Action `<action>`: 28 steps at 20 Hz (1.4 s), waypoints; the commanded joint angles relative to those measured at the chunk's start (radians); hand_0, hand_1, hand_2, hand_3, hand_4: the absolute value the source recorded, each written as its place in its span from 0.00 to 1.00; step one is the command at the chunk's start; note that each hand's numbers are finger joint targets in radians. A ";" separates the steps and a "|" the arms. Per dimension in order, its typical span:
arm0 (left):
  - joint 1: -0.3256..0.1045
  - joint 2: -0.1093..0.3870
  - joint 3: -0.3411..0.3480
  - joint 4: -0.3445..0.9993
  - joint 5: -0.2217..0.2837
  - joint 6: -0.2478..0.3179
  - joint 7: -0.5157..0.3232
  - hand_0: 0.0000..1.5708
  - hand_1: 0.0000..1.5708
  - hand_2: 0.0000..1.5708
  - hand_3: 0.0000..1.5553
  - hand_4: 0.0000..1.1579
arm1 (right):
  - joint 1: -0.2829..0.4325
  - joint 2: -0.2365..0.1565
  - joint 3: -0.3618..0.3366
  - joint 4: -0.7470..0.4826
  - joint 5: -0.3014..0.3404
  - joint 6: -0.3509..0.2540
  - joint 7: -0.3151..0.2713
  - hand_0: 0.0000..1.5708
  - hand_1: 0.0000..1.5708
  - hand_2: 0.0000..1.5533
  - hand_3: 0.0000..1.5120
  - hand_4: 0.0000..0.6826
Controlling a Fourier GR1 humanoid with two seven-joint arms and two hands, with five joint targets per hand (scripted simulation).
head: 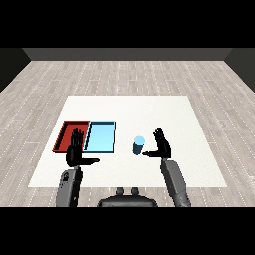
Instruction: Pick the blue can and put it in the blue box
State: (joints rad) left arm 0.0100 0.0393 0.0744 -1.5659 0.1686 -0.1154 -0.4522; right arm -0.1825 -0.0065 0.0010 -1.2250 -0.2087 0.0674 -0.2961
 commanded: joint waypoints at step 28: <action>-0.029 0.003 -0.005 -0.057 -0.028 0.060 0.056 0.00 0.00 0.00 0.00 0.00 | -0.156 0.006 0.175 0.316 -0.138 -0.100 -0.153 0.00 0.00 0.00 0.00 0.00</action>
State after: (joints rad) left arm -0.0128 0.0390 0.0740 -1.5952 0.1540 -0.0745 -0.4231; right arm -0.3401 -0.0011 0.1328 -0.9254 -0.3227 -0.0072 -0.4331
